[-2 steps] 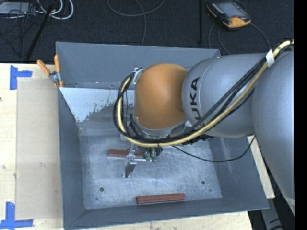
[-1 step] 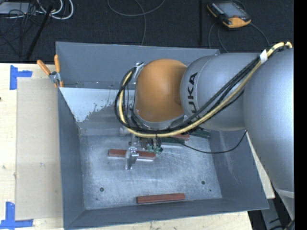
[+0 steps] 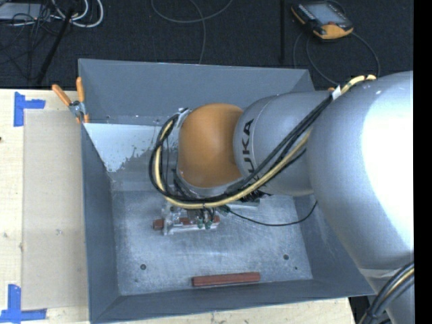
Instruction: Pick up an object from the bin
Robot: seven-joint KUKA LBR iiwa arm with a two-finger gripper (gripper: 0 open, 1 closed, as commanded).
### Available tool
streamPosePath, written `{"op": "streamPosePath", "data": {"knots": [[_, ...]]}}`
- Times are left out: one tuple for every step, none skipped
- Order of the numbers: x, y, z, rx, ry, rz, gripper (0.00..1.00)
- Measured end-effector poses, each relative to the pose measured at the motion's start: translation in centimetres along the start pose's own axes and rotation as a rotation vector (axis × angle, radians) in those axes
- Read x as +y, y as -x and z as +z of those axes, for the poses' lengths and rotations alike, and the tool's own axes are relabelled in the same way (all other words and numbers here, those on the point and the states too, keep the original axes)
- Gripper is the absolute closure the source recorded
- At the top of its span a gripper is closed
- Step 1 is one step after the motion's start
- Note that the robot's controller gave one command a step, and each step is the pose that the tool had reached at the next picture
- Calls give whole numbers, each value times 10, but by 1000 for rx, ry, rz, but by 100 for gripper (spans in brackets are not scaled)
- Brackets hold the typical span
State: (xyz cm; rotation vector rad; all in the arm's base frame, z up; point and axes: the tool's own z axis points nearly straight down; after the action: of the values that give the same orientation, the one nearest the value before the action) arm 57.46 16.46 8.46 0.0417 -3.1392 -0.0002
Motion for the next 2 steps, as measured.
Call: {"op": "streamPosePath", "data": {"knots": [[0,0,0,0,0,0,100],[1,-5,-43,1,0,24,100]]}}
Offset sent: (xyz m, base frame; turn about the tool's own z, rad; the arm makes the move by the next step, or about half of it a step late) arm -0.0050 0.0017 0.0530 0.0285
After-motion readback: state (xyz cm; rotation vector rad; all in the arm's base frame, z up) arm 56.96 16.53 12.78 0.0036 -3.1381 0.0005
